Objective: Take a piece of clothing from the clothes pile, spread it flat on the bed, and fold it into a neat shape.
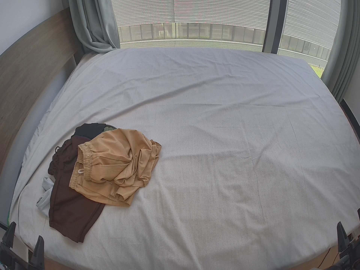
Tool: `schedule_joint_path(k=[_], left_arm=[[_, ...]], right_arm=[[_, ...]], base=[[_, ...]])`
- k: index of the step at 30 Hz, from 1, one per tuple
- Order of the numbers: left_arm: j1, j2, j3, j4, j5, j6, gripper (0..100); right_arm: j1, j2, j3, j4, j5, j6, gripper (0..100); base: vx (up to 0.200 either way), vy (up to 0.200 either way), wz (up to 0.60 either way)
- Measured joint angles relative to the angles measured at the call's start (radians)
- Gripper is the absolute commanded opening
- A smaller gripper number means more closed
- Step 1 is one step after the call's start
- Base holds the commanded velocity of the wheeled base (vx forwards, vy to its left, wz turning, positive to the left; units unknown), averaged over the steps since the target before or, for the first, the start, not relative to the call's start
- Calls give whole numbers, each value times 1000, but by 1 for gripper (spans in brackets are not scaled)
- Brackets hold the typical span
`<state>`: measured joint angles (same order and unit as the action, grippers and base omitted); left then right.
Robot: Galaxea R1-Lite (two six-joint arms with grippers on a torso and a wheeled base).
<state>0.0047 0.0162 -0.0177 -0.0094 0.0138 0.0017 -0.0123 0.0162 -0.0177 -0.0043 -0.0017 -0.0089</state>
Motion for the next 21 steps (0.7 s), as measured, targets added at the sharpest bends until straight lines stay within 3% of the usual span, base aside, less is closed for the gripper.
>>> schedule_joint_path(k=[4,11,21], left_arm=[[0,0,0,-11,-2,3,100],[0,17,0,-167,-28,9,100],[-126,155,-53,-161,-84,-54,100]], right_arm=[[0,0,0,0,0,0,100],[0,0,0,0,0,0,100],[0,0,0,0,0,-7,100]], base=[[0,0,0],[0,0,0],[0,0,0]])
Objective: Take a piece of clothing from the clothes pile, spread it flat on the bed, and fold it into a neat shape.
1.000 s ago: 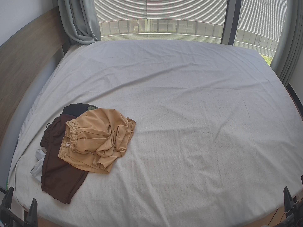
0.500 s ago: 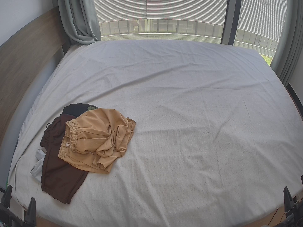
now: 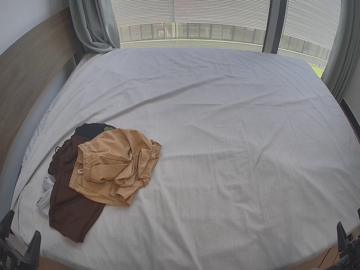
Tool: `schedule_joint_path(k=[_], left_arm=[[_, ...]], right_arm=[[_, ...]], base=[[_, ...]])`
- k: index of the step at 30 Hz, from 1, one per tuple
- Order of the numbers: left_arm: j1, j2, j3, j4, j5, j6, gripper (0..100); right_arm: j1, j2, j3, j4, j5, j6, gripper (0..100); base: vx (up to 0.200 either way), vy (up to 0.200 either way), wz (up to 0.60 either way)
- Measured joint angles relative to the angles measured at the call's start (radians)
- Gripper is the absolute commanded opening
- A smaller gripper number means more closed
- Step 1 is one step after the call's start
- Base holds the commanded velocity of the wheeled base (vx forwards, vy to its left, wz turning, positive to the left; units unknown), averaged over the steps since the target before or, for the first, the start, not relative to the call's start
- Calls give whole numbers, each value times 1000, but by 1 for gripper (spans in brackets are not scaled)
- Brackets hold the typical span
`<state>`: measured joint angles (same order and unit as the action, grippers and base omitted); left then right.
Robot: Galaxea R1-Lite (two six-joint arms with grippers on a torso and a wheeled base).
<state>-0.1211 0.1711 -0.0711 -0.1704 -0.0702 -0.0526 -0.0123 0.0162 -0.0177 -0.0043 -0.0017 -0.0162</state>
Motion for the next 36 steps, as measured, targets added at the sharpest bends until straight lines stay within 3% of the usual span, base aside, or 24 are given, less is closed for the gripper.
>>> schedule_joint_path(k=[8,16,26,36], left_arm=[[-80,176,-125,-4,-9,-117,100],[-99,404,-220,-62,-21,-133,100],[-94,689,-293,-226,-30,-138,100],[-36,928,-413,-273,-158,-146,100]], right_arm=[[0,0,0,0,0,0,100],[0,0,0,0,0,0,100],[0,0,0,0,0,1,100],[0,0,0,0,0,1,100]], base=[[0,0,0],[0,0,0],[0,0,0],[0,0,0]])
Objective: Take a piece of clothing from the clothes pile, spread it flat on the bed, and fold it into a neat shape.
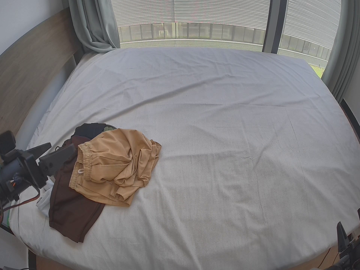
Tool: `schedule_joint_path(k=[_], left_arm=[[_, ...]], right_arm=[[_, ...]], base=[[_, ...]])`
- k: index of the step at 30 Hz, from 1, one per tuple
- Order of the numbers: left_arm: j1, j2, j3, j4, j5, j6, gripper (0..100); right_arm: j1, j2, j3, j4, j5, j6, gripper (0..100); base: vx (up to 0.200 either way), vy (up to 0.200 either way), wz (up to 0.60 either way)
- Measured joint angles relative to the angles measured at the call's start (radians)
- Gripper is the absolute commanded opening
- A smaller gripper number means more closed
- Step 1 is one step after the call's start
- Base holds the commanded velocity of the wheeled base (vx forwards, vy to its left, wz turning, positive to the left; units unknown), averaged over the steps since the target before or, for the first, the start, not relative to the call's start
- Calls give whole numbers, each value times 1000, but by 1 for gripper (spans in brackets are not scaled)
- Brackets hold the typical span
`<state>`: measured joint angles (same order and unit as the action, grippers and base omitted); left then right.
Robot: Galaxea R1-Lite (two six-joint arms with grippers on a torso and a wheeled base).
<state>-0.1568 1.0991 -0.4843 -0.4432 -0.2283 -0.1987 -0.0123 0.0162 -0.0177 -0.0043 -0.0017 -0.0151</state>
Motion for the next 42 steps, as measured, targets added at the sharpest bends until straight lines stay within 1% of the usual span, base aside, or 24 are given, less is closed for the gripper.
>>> schedule_joint_path(k=[6,11,15,22,28,34,37,42], left_arm=[[35,113,-22,-71,-22,-5,100],[63,193,-26,-190,-31,-15,100],[90,253,-23,-240,-97,-17,100],[177,326,-24,-249,-206,-14,100],[213,372,-26,-250,-308,-20,100],[263,444,-29,-298,-374,-27,100],[300,491,-26,-347,-430,-31,100],[339,574,-21,-408,-459,-33,100]], right_arm=[[-1,0,0,0,0,1,100],[-1,0,0,0,0,1,100],[-2,0,0,0,0,1,100],[-1,0,0,0,0,2,100],[-2,0,0,0,-1,2,100],[-1,0,0,0,-1,2,100],[-1,0,0,0,-1,2,100],[-1,0,0,0,-1,2,100]], base=[[0,0,0],[0,0,0],[0,0,0],[0,0,0],[0,0,0],[0,0,0],[0,0,0],[0,0,0]])
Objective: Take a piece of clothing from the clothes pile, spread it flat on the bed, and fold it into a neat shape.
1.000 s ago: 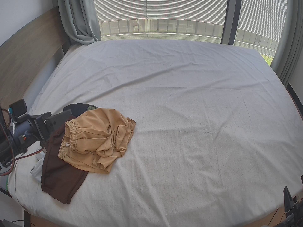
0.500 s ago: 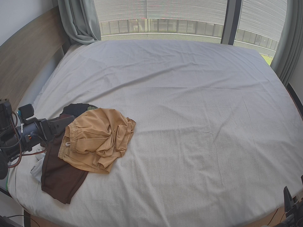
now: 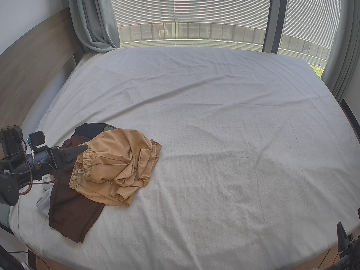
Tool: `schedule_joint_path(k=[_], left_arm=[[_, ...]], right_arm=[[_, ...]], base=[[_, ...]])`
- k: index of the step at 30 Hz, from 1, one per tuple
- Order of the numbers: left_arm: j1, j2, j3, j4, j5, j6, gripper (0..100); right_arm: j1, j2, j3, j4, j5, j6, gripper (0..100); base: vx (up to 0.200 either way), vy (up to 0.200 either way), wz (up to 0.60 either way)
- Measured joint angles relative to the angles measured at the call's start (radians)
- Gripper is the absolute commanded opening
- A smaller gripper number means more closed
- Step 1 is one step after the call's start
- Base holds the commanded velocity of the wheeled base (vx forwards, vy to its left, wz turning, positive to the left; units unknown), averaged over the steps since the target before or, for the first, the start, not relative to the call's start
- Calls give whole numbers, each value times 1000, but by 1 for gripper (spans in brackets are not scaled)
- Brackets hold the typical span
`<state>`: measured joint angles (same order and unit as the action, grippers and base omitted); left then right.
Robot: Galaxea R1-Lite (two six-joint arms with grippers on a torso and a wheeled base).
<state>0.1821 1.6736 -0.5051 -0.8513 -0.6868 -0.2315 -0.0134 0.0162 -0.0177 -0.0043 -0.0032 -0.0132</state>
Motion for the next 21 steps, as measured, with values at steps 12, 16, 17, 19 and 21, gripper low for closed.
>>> schedule_joint_path(k=[12,16,17,19,21], left_arm=[[47,224,0,-216,-3,-3,100],[59,290,-8,-273,-5,-4,100],[62,299,-9,-282,-5,-5,100],[69,330,-13,-305,-6,-6,100],[75,359,-18,-319,-7,-7,100]], right_arm=[[1,0,0,0,0,1,100],[1,0,0,0,0,2,100],[1,0,0,0,0,2,100],[1,0,0,0,0,1,100],[1,0,0,0,0,1,100]], base=[[0,0,0],[0,0,0],[0,0,0],[0,0,0],[0,0,0]])
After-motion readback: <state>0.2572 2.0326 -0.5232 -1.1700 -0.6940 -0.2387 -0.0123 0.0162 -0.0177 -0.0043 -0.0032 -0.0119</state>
